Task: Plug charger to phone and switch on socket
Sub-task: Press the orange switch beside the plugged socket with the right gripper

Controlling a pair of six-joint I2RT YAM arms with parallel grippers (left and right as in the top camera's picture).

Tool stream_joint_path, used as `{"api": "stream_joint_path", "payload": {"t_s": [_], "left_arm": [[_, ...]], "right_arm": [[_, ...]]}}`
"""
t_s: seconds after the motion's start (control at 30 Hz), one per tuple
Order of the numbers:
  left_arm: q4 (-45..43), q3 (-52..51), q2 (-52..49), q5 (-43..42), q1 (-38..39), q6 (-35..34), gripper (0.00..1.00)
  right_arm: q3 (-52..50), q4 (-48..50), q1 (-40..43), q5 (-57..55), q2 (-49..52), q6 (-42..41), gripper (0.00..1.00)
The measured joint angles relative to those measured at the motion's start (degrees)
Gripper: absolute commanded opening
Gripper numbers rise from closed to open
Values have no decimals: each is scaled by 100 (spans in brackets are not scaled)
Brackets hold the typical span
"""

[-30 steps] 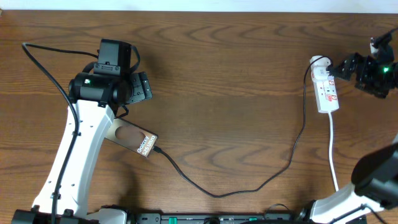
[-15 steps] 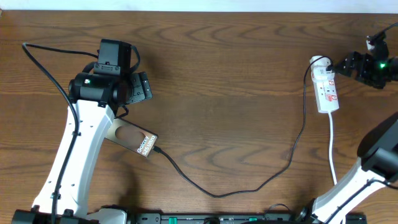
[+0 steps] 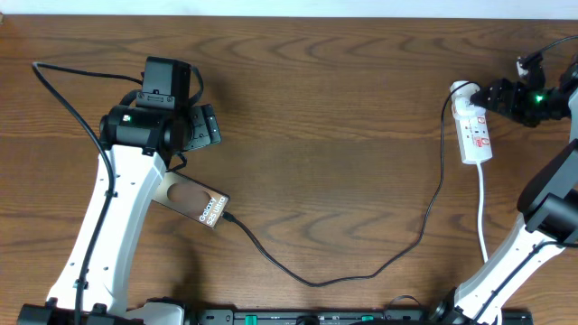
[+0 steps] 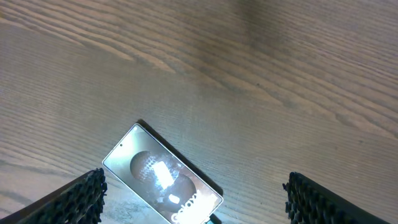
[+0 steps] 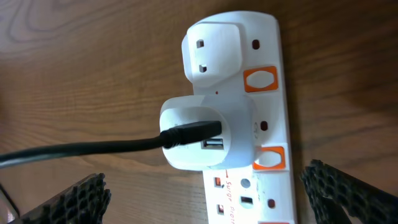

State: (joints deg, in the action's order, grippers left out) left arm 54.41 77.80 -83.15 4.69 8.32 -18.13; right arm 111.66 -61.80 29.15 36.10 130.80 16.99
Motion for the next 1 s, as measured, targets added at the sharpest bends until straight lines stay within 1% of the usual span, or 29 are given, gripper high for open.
{"api": "stream_joint_path", "payload": {"t_s": [0.53, 0.7, 1.0], "left_arm": [[0, 0, 0, 0, 0, 0, 90], [0, 0, 0, 0, 0, 2, 90], [0, 0, 0, 0, 0, 2, 90]], "right_arm": [[-2, 63, -273, 24, 72, -7, 99], [-70, 223, -319, -203, 72, -315, 99], [-149, 109, -319, -378, 76, -560, 99]]}}
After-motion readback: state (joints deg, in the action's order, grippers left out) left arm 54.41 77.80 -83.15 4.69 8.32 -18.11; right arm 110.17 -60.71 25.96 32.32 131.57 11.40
